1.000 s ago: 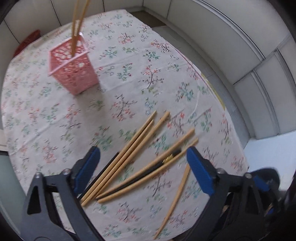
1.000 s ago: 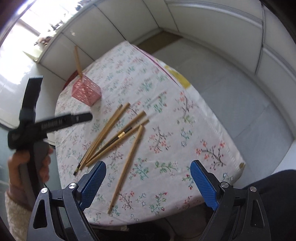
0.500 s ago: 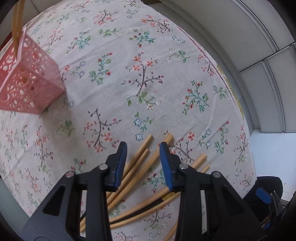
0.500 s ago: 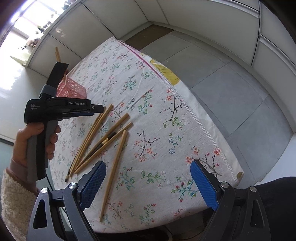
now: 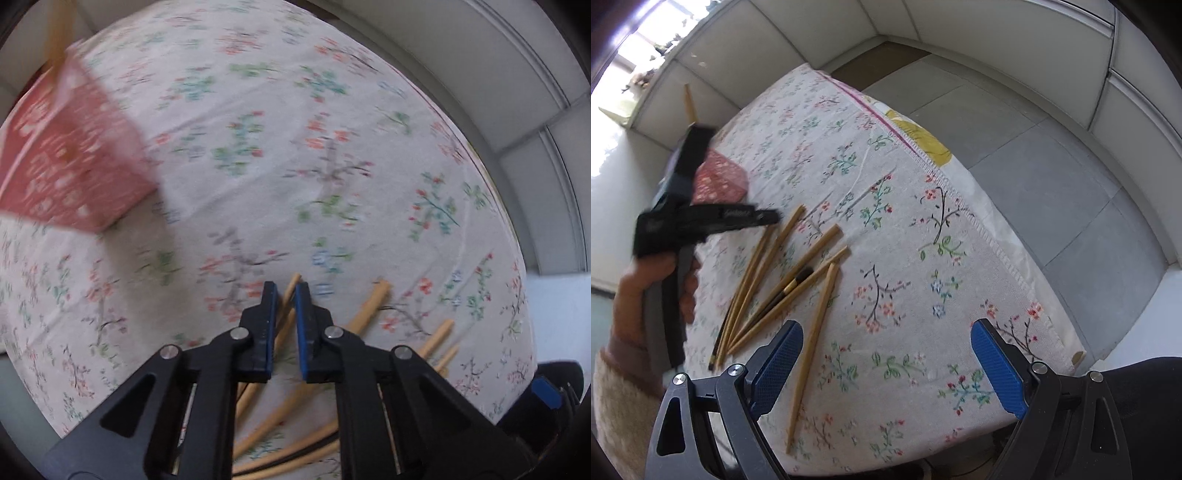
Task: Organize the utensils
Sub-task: 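Move both tools back to the stick pile and close the left tool on a stick, then close the right tool on a wooden stick while the left tool lifts its stick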
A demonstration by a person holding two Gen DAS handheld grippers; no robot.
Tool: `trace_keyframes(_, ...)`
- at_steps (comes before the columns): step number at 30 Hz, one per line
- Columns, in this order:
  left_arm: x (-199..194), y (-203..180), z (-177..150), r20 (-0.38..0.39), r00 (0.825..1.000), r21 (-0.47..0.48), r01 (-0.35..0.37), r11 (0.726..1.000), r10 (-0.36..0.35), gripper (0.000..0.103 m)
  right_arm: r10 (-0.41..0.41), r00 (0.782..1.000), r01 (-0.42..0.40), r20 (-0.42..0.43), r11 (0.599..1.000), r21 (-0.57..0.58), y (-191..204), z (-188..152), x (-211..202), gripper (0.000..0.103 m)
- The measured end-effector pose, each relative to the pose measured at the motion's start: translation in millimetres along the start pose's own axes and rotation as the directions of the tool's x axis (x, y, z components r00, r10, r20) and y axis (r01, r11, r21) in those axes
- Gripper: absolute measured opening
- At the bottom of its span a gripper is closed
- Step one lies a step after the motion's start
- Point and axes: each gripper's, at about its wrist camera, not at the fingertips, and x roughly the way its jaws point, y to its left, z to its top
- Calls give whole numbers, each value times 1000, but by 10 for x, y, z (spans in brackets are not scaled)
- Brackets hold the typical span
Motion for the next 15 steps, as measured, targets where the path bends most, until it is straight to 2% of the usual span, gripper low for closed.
trace_keyframes(2, -154, 161, -73, 63, 998, -53, 28, 998, -25, 11, -40, 999, 40, -27, 999, 3, 76, 72, 147, 93)
trace_keyframes(4, -413, 324, -197, 151, 987, -100, 63, 993, -47, 11, -81, 996, 81, -44, 997, -6, 161, 128, 294, 91)
trace_keyframes(5, -547, 390, -269, 190, 980, -113, 75, 991, -53, 11, -107, 993, 107, -54, 994, -5, 208, 157, 373, 84)
trace_keyframes(6, -707, 456, -356, 235, 971, -122, 72, 990, -42, 11, -117, 991, 117, -67, 993, -3, 239, 177, 432, 76)
trace_keyframes(9, -1059, 630, -572, 324, 946, -154, 79, 985, -25, 10, -149, 981, 152, -121, 988, 10, 381, 219, 637, 65)
trace_keyframes(12, -1376, 775, -759, 402, 915, -180, 109, 978, -28, 10, -197, 974, 197, -109, 980, -14, 576, 217, 693, 59)
trace_keyframes(15, -1584, 912, -899, 460, 888, -193, 127, 973, -25, 10, -280, 955, 276, -102, 960, -48, 740, 201, 762, 60)
